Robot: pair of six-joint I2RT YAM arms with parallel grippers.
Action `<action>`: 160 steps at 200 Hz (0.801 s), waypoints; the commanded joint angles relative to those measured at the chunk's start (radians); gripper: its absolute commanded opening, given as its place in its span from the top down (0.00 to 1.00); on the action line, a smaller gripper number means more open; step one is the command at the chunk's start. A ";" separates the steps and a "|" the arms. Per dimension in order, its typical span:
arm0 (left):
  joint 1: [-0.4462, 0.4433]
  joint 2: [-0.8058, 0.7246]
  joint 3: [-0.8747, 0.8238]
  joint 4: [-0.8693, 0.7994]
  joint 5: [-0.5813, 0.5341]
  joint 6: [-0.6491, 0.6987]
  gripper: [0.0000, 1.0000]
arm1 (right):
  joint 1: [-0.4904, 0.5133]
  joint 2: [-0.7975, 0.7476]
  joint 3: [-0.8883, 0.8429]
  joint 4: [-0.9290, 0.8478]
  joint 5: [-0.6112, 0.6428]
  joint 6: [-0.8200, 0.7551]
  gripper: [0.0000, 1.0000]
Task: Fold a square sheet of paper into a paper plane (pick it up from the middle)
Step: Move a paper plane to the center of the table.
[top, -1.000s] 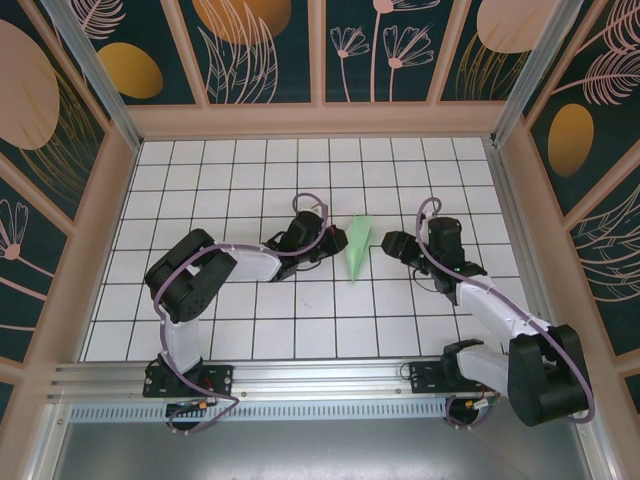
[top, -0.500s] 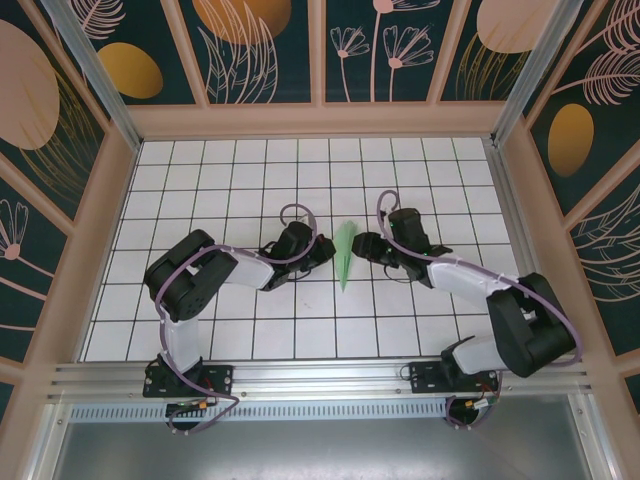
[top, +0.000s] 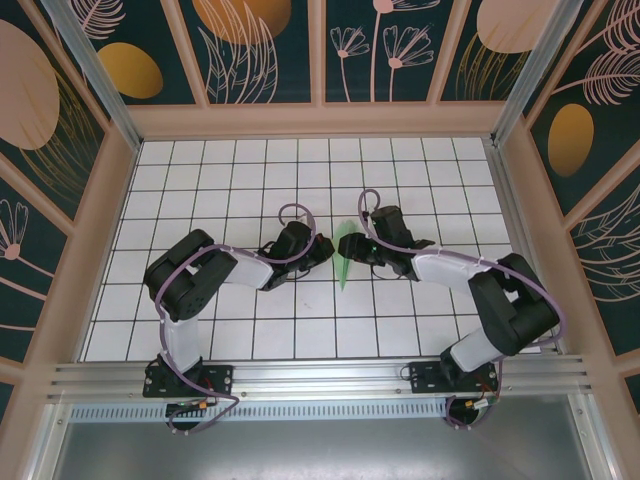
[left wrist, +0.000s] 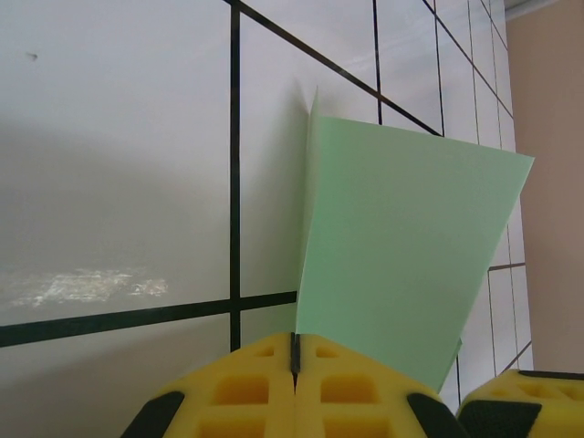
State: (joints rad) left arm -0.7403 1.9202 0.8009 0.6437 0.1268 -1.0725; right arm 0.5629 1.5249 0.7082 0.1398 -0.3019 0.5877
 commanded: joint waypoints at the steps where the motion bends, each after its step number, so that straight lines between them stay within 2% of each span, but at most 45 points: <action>1: 0.009 0.014 -0.011 0.018 -0.003 -0.015 1.00 | 0.005 0.026 0.029 0.006 0.031 0.021 0.58; 75: 0.012 0.022 -0.019 -0.005 -0.017 -0.021 1.00 | 0.003 0.076 0.054 -0.040 0.073 0.024 0.52; 160: 0.018 0.034 -0.026 0.004 -0.006 -0.033 1.00 | 0.005 0.044 0.065 -0.078 0.088 0.032 0.47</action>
State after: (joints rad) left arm -0.7311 1.9358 0.7876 0.6426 0.1230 -1.0939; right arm 0.5629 1.5925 0.7448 0.0895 -0.2249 0.6094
